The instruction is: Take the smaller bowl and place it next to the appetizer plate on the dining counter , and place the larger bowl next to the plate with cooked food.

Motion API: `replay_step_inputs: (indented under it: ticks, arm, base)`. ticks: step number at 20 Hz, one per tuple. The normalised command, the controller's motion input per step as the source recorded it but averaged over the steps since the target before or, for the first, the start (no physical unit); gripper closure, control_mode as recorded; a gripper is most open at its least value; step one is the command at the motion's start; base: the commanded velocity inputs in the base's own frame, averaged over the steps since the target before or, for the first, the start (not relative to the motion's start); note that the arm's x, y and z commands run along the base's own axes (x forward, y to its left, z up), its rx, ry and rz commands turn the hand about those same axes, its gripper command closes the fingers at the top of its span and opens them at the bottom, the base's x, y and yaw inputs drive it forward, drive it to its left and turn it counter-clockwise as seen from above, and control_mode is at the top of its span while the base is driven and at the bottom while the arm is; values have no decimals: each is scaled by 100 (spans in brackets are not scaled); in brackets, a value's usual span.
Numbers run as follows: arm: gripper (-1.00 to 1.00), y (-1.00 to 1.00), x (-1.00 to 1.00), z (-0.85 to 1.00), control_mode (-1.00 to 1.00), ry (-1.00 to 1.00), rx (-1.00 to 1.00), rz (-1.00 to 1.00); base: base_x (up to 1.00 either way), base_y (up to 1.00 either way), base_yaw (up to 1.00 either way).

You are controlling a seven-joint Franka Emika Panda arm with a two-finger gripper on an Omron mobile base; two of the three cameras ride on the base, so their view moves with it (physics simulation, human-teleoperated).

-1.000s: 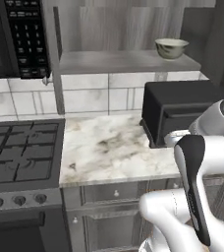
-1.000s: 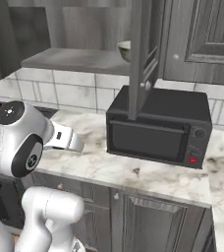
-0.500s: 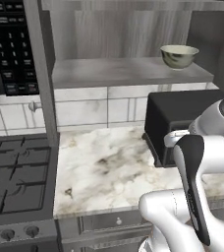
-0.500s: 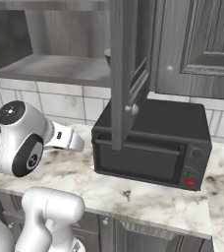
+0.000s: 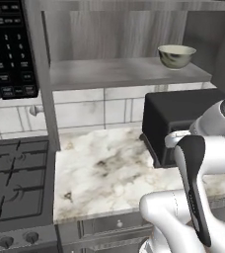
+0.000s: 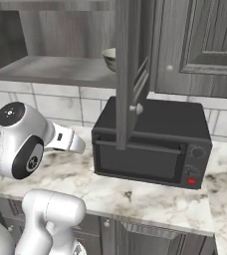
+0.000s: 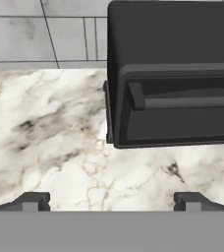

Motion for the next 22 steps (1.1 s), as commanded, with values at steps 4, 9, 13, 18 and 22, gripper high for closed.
replay_step_inputs:
  ticks: [4, 9, 13, 18, 22]
  arm:
    - [-100, 0, 0, 0, 100, 0, 0, 0]
    - [-100, 0, 0, 0, 100, 0, 0, 0]
    - [-100, 0, 0, 0, -100, 0, 0, 0]
    - [-100, 0, -1, 0, -100, 1, 0, 0]
    - [-100, 0, -10, 27, -100, -15, 0, -1]
  base:
    - [81, 0, -14]
    - [35, 0, -6]
    - [0, 0, 0]
    - [0, 0, 0]
    - [0, 0, 0]
